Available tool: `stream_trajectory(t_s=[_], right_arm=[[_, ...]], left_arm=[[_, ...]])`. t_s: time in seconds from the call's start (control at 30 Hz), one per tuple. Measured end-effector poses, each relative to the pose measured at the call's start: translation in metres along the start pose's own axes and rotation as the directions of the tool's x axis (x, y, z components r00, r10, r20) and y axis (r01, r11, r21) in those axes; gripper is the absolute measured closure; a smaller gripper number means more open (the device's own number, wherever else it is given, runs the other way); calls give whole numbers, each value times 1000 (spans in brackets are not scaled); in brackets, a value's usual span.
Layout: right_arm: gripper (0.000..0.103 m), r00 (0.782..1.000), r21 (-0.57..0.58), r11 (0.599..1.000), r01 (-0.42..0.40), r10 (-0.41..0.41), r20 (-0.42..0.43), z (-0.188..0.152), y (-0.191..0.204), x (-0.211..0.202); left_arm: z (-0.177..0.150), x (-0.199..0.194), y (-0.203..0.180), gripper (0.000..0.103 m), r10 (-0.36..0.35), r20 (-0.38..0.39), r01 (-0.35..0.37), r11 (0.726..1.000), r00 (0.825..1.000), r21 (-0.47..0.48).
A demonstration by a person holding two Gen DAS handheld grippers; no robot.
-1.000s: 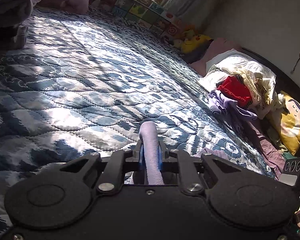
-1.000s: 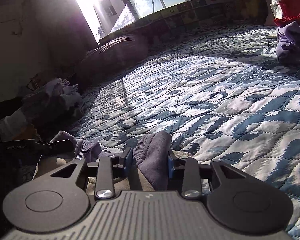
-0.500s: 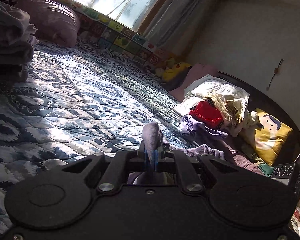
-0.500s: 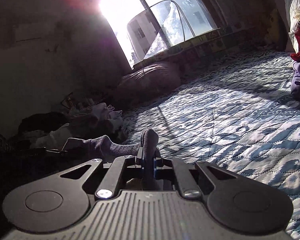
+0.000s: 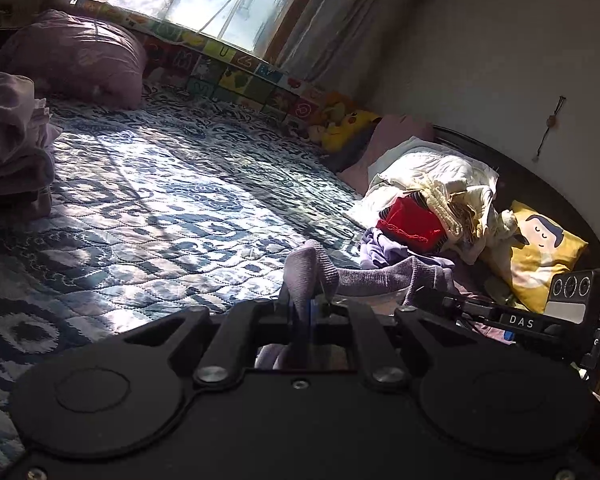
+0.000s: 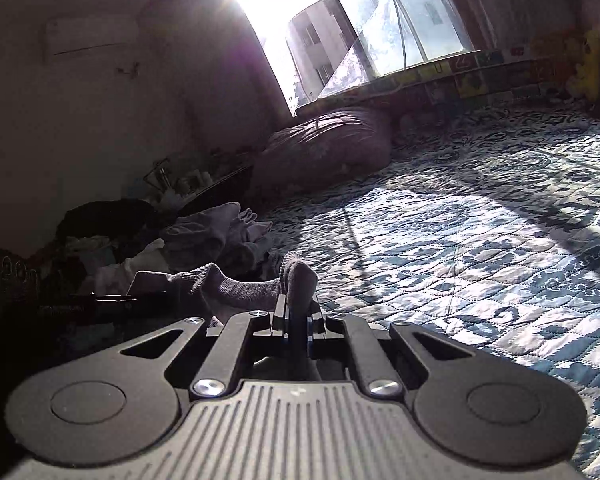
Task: Fold clothes
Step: 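Carry the sweatshirt with both tools to open bed space and lay it down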
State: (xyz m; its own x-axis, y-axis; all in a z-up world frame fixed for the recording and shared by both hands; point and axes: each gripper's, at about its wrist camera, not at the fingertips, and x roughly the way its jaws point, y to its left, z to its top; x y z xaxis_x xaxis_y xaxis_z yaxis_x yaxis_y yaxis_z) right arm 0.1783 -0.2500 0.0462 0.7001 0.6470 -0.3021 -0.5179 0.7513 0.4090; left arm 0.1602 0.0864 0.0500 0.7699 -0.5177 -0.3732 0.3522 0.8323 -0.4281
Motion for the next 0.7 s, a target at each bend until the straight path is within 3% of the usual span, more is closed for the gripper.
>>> stream_trajectory(t_s=[0.37,0.53,0.7], right_arm=[[94,1000,40,999,24,-24,-20,85,-37,65],[94,999,80,996,28,-30,22,117,-60,94],[94,993,144,990,-2,-15,119,162,-81,113]], left_arm=[[79,57,15,99,40,-12,-39,998,999,52],[114,89,29,99,71,6,-71,997,997,41],[162,108,34,99,58,85,-59,998,995,13]])
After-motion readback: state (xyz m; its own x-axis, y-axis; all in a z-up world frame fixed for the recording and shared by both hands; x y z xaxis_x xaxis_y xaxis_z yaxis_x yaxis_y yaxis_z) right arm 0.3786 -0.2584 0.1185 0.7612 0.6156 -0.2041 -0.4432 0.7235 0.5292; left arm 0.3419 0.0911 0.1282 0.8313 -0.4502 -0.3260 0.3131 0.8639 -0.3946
